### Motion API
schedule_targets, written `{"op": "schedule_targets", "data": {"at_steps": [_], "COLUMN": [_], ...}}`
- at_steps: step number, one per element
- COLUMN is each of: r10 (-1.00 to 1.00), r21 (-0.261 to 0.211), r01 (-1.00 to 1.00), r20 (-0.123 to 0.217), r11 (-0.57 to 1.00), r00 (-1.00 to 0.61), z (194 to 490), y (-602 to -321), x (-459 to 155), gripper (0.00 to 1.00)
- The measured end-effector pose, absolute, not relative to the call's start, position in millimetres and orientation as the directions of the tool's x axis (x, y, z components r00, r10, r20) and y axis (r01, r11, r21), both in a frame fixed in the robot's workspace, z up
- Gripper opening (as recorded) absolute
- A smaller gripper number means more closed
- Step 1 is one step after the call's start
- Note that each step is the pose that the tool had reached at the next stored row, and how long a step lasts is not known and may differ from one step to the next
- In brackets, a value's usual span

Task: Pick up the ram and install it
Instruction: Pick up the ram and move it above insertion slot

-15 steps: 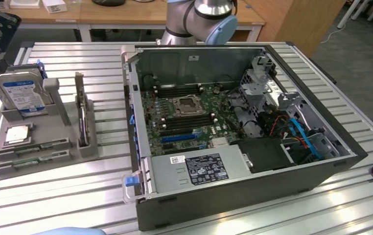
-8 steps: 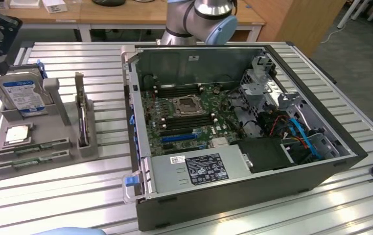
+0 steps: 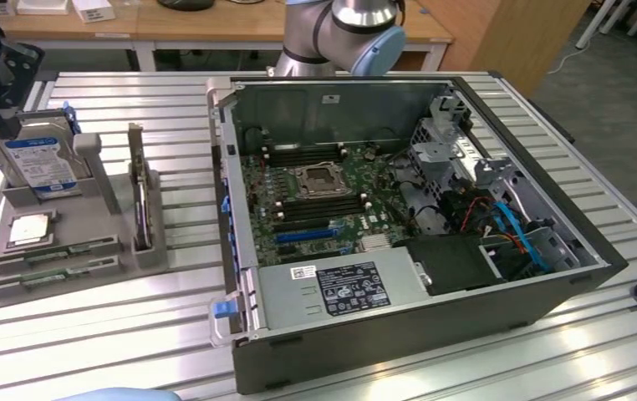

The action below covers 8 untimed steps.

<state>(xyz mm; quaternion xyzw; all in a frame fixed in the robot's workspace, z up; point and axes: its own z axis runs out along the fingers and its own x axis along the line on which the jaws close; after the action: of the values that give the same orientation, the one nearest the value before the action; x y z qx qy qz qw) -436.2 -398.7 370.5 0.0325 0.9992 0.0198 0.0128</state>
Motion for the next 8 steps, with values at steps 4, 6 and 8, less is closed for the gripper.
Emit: {"op": "schedule_targets", "data": {"at_steps": [4, 6, 8], "r10": [0.065, 0.065, 0.065], "r21": [0.040, 0.040, 0.040], "r01": [0.064, 0.064, 0.064], "r20": [-0.024, -0.024, -0.024], "r11": [0.997, 0.997, 0.997], "r00": [-0.998, -0.998, -0.998], "z": [363.3, 359.6, 356.0], "y": [-398.7, -398.7, -398.6], "x": [-436.2, -436.2, -436.2], "gripper": [0.10, 0.10, 0.10]}}
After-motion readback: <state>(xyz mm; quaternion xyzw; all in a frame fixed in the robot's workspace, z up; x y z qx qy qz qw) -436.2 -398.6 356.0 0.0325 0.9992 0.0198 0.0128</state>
